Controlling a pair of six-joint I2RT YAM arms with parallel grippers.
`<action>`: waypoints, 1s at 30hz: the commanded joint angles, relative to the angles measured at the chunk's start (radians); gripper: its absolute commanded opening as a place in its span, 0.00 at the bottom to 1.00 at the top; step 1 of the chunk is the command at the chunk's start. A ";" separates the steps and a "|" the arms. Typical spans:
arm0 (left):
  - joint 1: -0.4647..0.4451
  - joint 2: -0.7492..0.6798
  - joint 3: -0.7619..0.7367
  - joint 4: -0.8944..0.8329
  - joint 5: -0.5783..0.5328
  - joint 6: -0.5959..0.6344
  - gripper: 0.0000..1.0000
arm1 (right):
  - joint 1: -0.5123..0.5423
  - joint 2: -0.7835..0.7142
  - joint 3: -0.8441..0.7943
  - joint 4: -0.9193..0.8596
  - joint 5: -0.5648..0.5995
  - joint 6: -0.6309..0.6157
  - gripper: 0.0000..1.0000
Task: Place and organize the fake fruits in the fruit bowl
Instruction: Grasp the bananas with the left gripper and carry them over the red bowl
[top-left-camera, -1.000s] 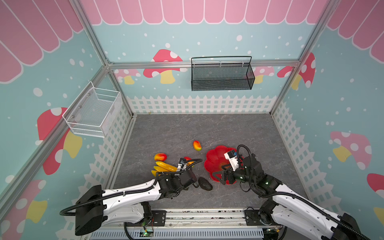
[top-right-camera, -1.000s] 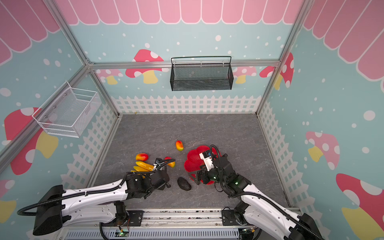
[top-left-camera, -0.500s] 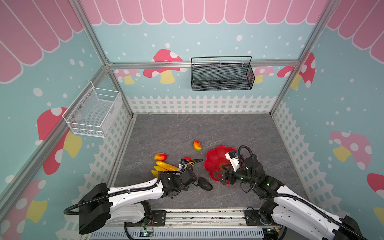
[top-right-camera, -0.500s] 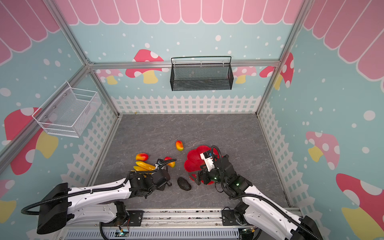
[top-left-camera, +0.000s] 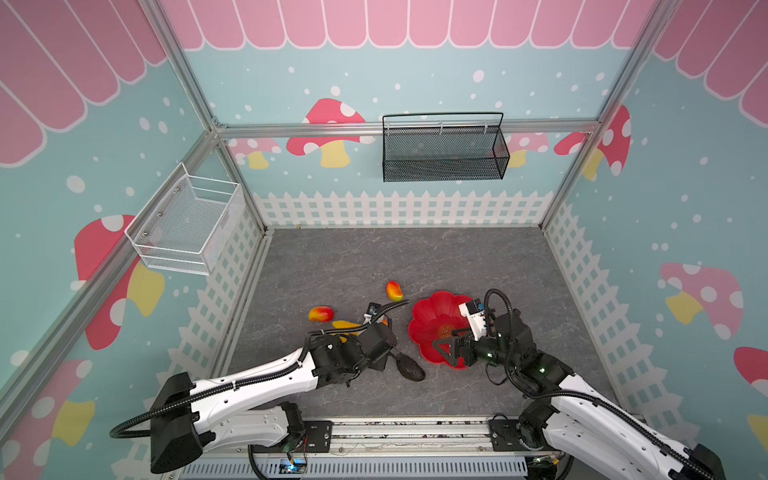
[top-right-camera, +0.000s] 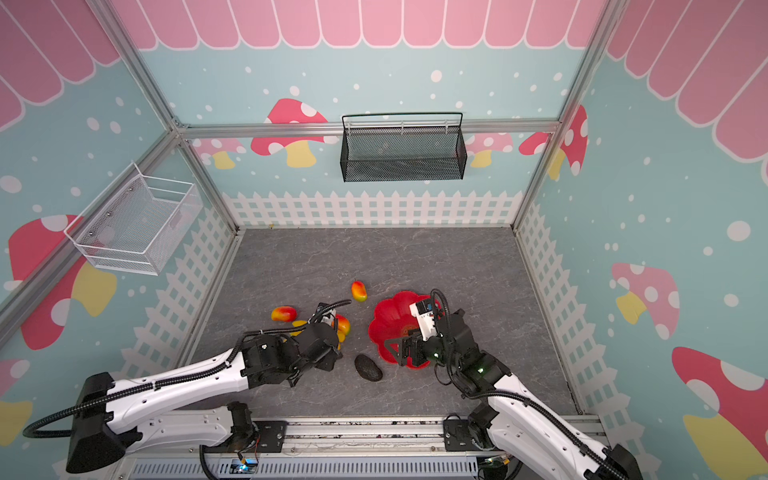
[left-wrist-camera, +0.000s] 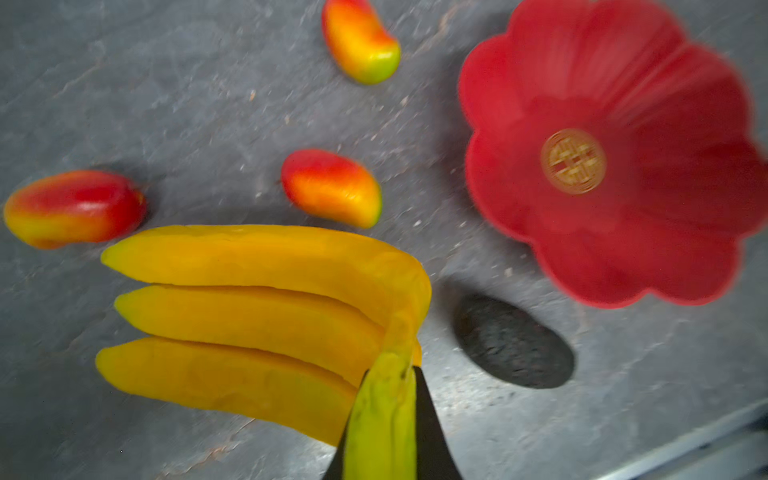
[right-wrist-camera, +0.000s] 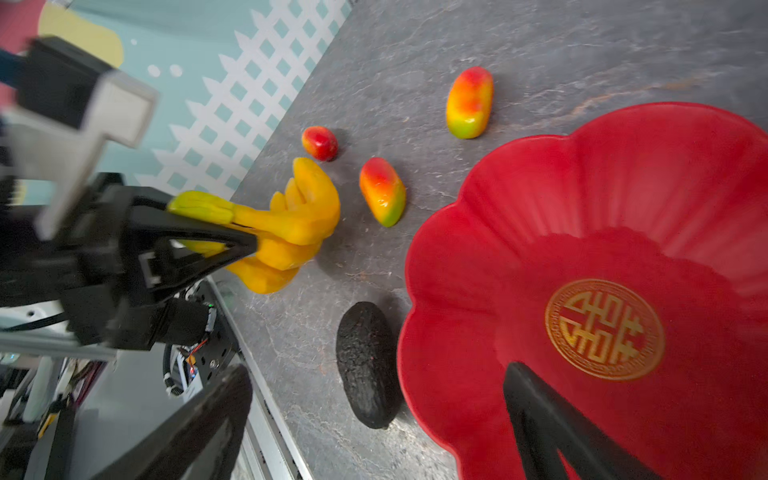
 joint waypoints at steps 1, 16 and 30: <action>-0.047 0.089 0.168 -0.053 -0.011 0.029 0.04 | -0.096 -0.079 -0.023 -0.075 -0.060 0.091 0.98; -0.076 0.661 0.767 0.029 0.203 0.177 0.03 | -0.170 -0.469 -0.055 -0.309 0.014 0.270 0.98; -0.072 0.846 0.834 0.057 0.307 0.158 0.06 | -0.170 -0.575 -0.059 -0.415 0.001 0.278 0.98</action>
